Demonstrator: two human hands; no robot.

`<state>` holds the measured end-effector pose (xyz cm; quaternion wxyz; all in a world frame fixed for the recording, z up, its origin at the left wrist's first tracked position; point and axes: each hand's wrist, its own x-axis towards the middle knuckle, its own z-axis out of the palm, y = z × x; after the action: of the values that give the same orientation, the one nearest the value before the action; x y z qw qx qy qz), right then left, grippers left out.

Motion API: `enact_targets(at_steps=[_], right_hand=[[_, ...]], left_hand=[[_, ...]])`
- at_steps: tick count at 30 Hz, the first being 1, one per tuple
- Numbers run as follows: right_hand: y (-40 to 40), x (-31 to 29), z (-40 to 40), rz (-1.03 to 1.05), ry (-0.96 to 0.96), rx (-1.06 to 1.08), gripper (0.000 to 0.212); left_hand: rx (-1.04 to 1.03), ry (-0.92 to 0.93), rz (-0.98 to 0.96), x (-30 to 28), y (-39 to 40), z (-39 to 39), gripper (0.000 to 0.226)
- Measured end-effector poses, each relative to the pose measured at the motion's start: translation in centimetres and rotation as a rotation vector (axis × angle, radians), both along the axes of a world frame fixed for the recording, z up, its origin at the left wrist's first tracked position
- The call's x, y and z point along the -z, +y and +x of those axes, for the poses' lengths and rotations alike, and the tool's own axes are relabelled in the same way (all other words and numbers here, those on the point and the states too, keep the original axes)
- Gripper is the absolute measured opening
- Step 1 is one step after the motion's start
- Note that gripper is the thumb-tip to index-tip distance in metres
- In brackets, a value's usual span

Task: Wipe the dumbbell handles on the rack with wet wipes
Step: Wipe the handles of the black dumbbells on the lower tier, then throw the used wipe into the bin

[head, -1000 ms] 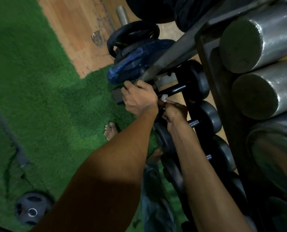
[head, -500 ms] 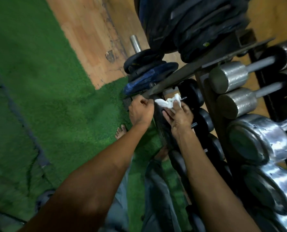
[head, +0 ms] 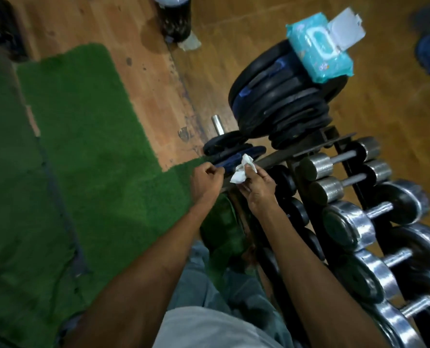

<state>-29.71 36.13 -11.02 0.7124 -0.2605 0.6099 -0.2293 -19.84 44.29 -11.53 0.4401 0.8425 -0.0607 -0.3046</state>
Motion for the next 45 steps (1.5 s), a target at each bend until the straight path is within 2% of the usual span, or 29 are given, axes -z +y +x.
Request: enact_targets(at_steps=[2, 5, 11, 15, 20, 24, 34, 37, 42, 45], right_hand=[[0.2, -1.2, 1.9, -0.03, -0.032, -0.021, 0.023], [0.3, -2.6, 5.0, -0.087, -0.064, -0.081, 0.013], [-0.1, -4.3, 12.6, -0.131, -0.058, -0.152, 0.012], [-0.6, -5.4, 17.8, -0.124, -0.091, -0.189, 0.038], [-2.1, -7.3, 23.4, -0.089, -0.152, -0.292, 0.003], [-3.7, -7.8, 28.7, -0.091, -0.159, -0.318, 0.003], [-10.5, -8.4, 45.7, -0.045, -0.181, -0.329, 0.019], [-13.3, -9.2, 50.5, -0.062, -0.199, -0.336, 0.009], [-17.8, -10.0, 57.0, -0.089, -0.194, -0.332, 0.014], [-20.3, -10.1, 60.8, -0.1, -0.182, -0.327, 0.007]], left_hand=[[-0.028, 0.011, -0.041, -1.3, 0.4, 1.4, 0.023], [-0.073, 0.012, -0.091, -2.9, 1.4, 4.2, 0.021], [-0.162, -0.017, -0.101, -4.5, 3.1, 10.8, 0.033], [-0.214, -0.007, -0.107, -5.8, 2.9, 15.6, 0.031], [-0.253, -0.039, -0.124, -7.3, 1.8, 21.6, 0.034], [-0.286, -0.046, -0.128, -8.1, 0.7, 26.5, 0.03], [-0.327, -0.061, -0.114, -9.1, -6.6, 42.9, 0.037], [-0.324, -0.051, -0.142, -9.4, -9.7, 48.0, 0.035], [-0.328, -0.053, -0.153, -10.0, -14.4, 54.7, 0.033], [-0.319, -0.052, -0.148, -10.7, -16.9, 58.3, 0.035]])
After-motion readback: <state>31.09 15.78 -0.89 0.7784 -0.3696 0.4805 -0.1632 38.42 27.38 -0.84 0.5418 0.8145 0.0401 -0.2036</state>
